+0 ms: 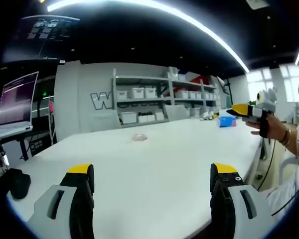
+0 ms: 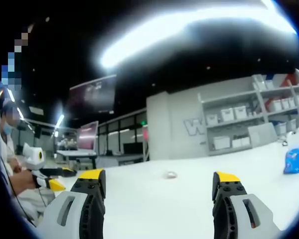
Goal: Open the resealable bag by pulling the two sides of the seal apart until the entire bag opening is separated and visibly accessible.
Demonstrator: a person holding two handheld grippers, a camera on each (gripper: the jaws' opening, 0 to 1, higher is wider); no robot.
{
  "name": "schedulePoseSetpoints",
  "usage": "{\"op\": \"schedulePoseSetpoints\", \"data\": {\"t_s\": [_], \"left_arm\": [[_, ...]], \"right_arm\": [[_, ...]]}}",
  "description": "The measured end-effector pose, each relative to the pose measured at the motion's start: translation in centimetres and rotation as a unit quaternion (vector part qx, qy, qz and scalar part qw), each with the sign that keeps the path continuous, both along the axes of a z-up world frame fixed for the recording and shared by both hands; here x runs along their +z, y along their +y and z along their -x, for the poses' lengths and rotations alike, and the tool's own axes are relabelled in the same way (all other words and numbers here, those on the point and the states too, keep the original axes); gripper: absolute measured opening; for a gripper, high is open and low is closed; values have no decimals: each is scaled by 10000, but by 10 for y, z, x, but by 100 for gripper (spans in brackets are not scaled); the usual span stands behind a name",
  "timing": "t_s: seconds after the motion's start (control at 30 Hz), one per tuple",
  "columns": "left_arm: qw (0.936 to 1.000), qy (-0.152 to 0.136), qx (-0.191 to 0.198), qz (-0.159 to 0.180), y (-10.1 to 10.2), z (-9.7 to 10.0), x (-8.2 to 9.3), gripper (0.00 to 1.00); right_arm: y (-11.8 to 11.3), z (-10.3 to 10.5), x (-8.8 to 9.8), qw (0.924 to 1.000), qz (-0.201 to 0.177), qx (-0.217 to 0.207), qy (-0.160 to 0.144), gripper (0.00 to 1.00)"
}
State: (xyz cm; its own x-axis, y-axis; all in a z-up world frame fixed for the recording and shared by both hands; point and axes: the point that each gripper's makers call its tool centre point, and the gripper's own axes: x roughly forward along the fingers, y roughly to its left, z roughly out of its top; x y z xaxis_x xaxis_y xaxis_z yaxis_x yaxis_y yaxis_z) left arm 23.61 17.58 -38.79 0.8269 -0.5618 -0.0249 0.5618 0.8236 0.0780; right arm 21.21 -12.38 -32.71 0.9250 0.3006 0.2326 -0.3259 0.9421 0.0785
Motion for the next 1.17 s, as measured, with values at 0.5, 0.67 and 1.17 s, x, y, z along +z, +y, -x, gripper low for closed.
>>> {"op": "schedulePoseSetpoints", "data": {"t_s": [0.5,0.67,1.17], "left_arm": [[9999,-80,-79,-14,-5,5,6,95],[9999,-80,-117,-38,-8,8,6,95],[9998,-86,-159,-104,-13,10,6,95]], "right_arm": [[5,6,9,9999,-12,63,-90,89],[5,9,13,9999,-1,49,-136,89],[4,11,16,9999,14,38,-145,89]]}}
